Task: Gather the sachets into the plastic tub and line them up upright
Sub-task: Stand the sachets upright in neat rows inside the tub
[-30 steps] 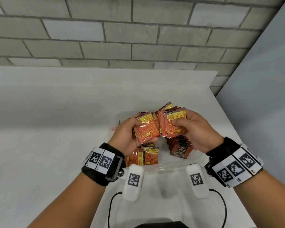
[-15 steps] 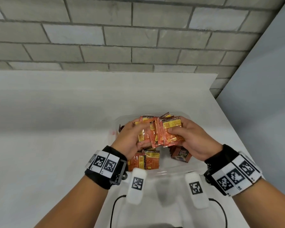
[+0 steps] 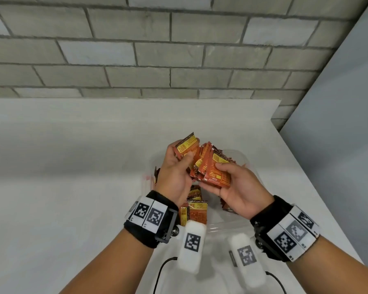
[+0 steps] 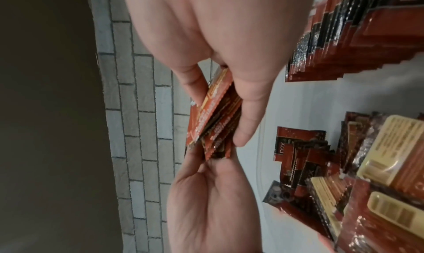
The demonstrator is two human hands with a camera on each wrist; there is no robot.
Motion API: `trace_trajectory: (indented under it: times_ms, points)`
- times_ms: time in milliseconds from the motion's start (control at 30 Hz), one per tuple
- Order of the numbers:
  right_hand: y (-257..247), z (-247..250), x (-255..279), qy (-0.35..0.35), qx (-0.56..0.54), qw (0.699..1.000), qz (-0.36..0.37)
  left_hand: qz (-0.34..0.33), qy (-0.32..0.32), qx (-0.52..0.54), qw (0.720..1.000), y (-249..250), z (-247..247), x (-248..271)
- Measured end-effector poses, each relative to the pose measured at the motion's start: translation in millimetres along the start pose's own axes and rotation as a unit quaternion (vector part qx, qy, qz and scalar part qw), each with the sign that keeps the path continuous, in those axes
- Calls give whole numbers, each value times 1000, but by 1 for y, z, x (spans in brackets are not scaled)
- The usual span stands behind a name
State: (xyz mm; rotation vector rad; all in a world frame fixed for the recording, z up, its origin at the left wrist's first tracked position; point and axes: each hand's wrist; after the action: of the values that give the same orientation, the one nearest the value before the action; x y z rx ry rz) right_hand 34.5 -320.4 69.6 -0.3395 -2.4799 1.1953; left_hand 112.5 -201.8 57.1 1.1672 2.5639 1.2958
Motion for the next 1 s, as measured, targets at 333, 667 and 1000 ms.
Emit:
trace_trajectory:
  times_ms: [333,667,1000]
  points:
    - [-15,5,-1,-25,195,979,55,71,15,-107,992,6,1,7]
    - [-18,-3,4,-110,157,980,54,83,-47,-115,989,1,6,12]
    - [-15,-7,-1,-232,489,828,149,174,-57,-44,982,2,1,13]
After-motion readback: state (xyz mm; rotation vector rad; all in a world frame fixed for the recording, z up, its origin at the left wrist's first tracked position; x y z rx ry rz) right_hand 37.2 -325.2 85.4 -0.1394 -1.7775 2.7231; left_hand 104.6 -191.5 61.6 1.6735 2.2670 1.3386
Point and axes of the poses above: each hand's wrist, its own x-axis away from the middle knuckle, its own z-axis out of the back of the hand, y = z × x, and after that the axes turned 14 degrees about z, right-handed
